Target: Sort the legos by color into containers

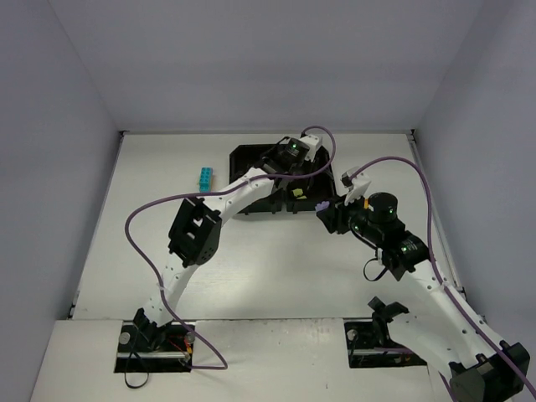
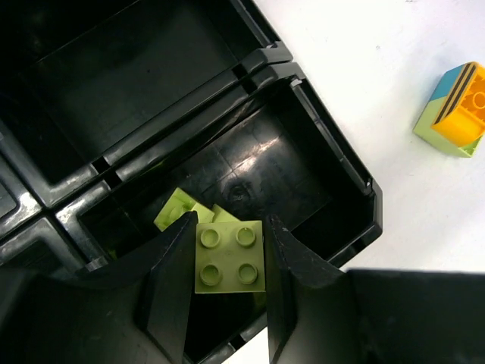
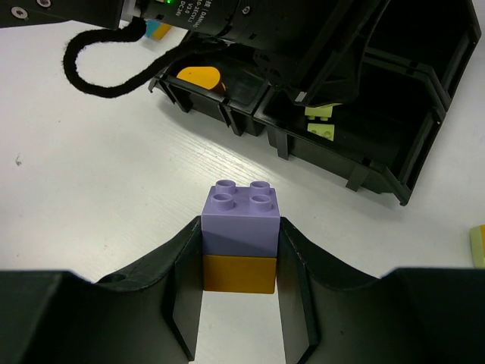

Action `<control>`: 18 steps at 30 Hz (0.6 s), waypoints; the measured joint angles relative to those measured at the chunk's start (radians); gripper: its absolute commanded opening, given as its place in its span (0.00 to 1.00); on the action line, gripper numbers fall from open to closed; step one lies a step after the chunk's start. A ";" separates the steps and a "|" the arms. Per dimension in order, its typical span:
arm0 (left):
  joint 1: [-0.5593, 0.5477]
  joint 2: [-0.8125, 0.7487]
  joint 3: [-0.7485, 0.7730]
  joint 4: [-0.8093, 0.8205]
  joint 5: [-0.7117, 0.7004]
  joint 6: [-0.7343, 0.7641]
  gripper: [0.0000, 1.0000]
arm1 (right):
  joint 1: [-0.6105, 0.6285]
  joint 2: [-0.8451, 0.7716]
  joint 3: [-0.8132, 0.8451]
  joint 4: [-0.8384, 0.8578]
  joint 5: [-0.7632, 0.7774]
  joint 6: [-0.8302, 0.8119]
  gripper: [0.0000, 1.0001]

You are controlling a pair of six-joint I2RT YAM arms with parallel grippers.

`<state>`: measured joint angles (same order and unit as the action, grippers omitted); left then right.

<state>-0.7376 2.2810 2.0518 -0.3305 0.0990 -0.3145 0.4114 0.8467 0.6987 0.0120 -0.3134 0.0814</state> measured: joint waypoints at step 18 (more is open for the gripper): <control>0.008 -0.005 0.000 -0.028 -0.006 0.005 0.66 | 0.000 -0.006 0.000 -0.026 0.029 -0.005 0.00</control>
<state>-0.7300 2.2757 2.0514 -0.3584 0.0925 -0.3096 0.4114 0.8410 0.6987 -0.0139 -0.2840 0.0765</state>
